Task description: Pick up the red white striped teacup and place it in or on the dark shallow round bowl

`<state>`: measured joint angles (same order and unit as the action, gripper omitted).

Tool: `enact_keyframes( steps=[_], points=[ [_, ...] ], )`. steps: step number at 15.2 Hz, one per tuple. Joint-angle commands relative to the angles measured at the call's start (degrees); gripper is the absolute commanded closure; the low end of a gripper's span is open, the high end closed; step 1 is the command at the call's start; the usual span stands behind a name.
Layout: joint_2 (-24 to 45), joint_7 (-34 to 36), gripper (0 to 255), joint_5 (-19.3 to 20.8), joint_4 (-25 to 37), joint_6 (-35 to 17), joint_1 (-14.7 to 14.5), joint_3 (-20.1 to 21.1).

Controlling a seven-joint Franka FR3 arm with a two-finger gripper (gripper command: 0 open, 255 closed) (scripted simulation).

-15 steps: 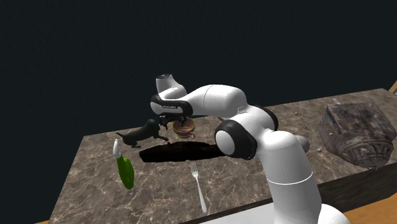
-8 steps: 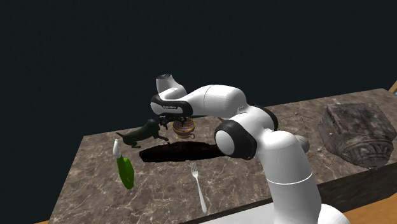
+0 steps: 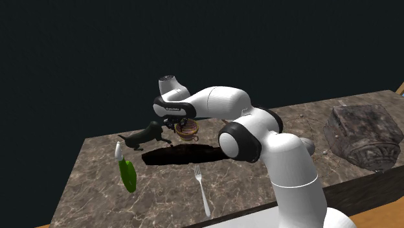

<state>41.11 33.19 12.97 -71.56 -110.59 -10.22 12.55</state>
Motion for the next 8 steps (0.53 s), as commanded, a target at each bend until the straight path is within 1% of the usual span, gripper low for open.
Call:
enact_keyframes(
  steps=[1, 2, 8],
  points=[
    [0.02, 0.00, 255, 0.00, -0.01, 0.00, 0.01, -0.01],
    [0.01, 0.00, 255, 0.00, -0.04, -0.02, 0.01, -0.01],
    [-1.15, -0.49, 255, -0.37, 2.68, 3.81, -0.11, 0.20]
  ],
)
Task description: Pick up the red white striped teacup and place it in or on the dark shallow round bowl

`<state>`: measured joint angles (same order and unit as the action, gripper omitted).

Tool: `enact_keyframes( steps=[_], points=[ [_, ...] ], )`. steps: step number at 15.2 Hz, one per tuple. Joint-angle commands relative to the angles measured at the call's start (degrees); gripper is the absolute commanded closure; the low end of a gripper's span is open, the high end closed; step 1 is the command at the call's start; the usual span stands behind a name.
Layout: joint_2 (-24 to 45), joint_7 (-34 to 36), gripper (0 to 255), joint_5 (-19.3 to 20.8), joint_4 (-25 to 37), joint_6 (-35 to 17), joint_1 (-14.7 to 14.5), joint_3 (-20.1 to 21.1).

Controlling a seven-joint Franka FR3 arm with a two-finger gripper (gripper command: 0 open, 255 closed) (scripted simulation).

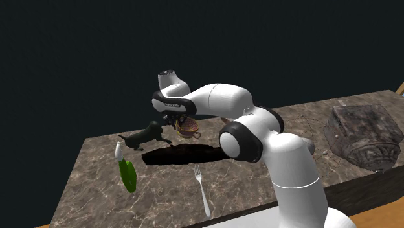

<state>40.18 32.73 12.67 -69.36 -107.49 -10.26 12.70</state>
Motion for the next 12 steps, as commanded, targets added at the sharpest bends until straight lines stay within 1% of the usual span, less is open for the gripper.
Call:
enact_keyframes(
  steps=[1, 12],
  points=[
    [-0.36, -0.11, 255, -0.11, 1.01, 1.37, -0.10, 0.07],
    [-0.84, -1.05, 255, -0.49, 8.74, 9.46, -0.77, 0.23]
  ],
)
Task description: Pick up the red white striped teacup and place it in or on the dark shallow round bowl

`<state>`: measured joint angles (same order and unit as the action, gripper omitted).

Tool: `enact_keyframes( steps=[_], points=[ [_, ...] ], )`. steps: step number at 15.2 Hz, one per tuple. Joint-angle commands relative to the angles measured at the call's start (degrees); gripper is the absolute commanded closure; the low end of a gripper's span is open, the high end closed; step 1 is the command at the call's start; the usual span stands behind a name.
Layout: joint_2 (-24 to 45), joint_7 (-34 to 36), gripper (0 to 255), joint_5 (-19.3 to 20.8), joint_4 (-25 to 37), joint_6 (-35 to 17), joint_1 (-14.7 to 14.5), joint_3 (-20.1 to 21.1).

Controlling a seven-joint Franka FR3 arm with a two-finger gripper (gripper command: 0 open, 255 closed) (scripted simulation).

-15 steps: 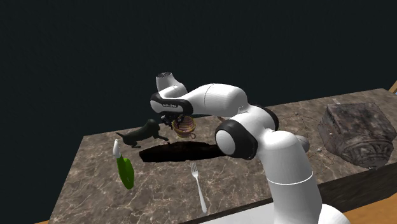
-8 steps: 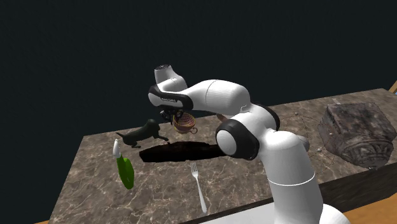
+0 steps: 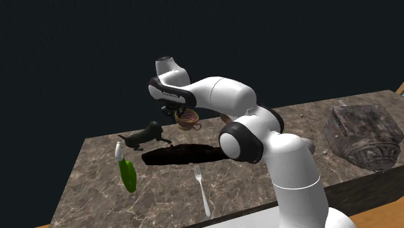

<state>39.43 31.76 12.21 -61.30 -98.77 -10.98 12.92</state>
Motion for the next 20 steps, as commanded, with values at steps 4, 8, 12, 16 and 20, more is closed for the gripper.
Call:
enact_keyframes(
  steps=[4, 8, 12, 16, 20],
  points=[
    [0.41, -0.47, 255, -0.05, 4.64, 4.16, -0.49, -0.01],
    [-1.90, -3.52, 255, -0.60, 1.77, 3.33, 2.69, -0.35],
    [-3.98, -7.71, 255, -1.26, -1.21, 2.05, 6.73, -1.00],
    [-4.85, -12.06, 255, -1.82, -2.19, 1.55, 10.49, -1.80],
    [-4.60, -16.49, 255, -2.28, -1.33, 1.76, 14.01, -2.69]
  ],
)
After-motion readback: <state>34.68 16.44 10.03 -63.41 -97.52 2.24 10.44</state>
